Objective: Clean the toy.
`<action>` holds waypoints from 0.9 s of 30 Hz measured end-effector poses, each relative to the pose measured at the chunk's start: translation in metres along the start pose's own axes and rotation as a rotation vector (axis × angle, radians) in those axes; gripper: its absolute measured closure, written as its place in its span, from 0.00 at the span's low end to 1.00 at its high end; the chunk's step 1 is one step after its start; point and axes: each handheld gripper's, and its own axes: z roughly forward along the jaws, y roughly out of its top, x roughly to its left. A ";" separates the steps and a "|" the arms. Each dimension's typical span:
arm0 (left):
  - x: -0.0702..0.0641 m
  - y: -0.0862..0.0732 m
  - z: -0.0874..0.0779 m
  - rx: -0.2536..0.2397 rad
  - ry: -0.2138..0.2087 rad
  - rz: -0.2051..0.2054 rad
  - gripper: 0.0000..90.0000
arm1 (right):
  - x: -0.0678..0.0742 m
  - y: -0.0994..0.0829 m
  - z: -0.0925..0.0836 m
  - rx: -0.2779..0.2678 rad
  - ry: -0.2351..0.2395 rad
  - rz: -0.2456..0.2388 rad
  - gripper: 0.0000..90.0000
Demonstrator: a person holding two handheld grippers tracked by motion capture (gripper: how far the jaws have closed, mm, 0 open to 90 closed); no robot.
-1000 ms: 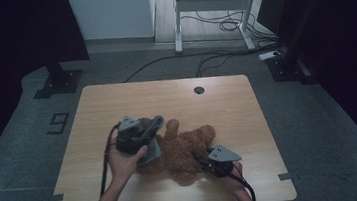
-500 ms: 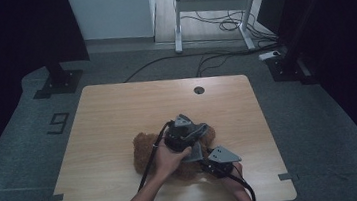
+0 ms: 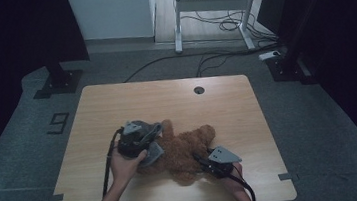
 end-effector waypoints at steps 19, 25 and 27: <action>0.038 -0.025 -0.015 0.026 0.016 -0.091 0.88 | -0.002 0.000 0.000 -0.003 -0.001 0.001 0.67; 0.012 0.024 -0.014 -0.058 -0.019 -0.044 0.87 | -0.008 0.003 0.007 0.002 -0.060 -0.018 0.68; 0.003 0.035 -0.003 -0.052 -0.025 -0.031 0.87 | -0.010 0.004 0.011 0.000 -0.072 -0.029 0.68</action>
